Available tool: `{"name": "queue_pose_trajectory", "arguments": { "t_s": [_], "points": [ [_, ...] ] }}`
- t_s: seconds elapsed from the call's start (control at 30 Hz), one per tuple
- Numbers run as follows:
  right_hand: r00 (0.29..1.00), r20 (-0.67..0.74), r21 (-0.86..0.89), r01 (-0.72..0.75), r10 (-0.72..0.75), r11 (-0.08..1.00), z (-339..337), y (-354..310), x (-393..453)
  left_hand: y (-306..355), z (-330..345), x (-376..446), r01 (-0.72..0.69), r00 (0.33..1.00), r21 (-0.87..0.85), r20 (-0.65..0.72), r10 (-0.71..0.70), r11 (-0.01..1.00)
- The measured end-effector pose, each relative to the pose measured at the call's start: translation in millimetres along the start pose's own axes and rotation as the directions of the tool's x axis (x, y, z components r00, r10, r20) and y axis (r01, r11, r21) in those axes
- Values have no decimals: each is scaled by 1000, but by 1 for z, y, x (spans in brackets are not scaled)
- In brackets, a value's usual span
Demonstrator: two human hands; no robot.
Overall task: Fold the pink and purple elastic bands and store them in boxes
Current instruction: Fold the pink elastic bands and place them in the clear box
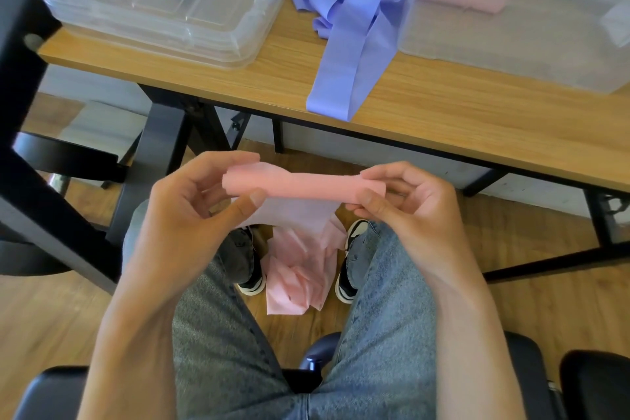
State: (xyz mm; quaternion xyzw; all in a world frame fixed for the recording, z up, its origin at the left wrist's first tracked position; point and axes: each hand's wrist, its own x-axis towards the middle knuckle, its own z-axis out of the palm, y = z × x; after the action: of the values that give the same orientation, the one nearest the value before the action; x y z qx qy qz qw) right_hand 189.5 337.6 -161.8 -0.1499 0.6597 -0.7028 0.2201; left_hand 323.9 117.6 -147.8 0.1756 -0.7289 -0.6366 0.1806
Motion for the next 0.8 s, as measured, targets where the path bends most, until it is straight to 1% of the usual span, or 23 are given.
{"name": "queue_pose_trajectory", "arguments": {
  "t_s": [0.07, 0.13, 0.23, 0.3, 0.37, 0.43, 0.5, 0.57, 0.67, 0.73, 0.8],
  "points": [
    [999, -11, -3, 36, -36, 999, -1, 0, 0, -1, 0, 0, 27, 1000, -5, 3, -27, 1000],
    [998, -12, -7, 58, -59, 998, -1, 0, 0, 1, 1, -1, 7, 1000, 27, 8, -7, 1000],
    [999, 17, -10, 34, -34, 999, -2, 0, -1, 5, 3, -2, -57, 998, 51, -5, 57, 997],
    [1000, 13, -1, 4, -4, 1000, -1, 1, -1, 4, 2, -2, -75, 997, 29, -20, 76, 997],
    [1000, -1, -1, 9, -9, 1000, 1, 1, 0, 2, 2, -2, -77, 997, 24, -22, 78, 997],
    [999, -15, -6, 51, -51, 999, 3, 1, 0, 0, 3, -1, -56, 998, 28, -3, 57, 998],
    [995, -33, 4, 90, -90, 996, 3, 1, 0, -2, 3, 0, -8, 1000, 38, 20, 7, 999],
    [994, -30, 6, 110, -110, 994, 2, 0, 0, -4, 4, 0, 18, 1000, 45, 20, -19, 999],
    [997, 1, 9, 81, -81, 997, 2, 1, 0, -3, 6, -1, -20, 999, 48, -29, 21, 999],
    [999, 39, 10, 34, -35, 999, 2, 3, 0, 0, 6, -1, -41, 997, 4, -62, 41, 999],
    [999, 51, 7, 11, -11, 1000, 3, 4, 0, 0, 5, -1, -50, 997, -24, -67, 48, 998]
  ]
}}
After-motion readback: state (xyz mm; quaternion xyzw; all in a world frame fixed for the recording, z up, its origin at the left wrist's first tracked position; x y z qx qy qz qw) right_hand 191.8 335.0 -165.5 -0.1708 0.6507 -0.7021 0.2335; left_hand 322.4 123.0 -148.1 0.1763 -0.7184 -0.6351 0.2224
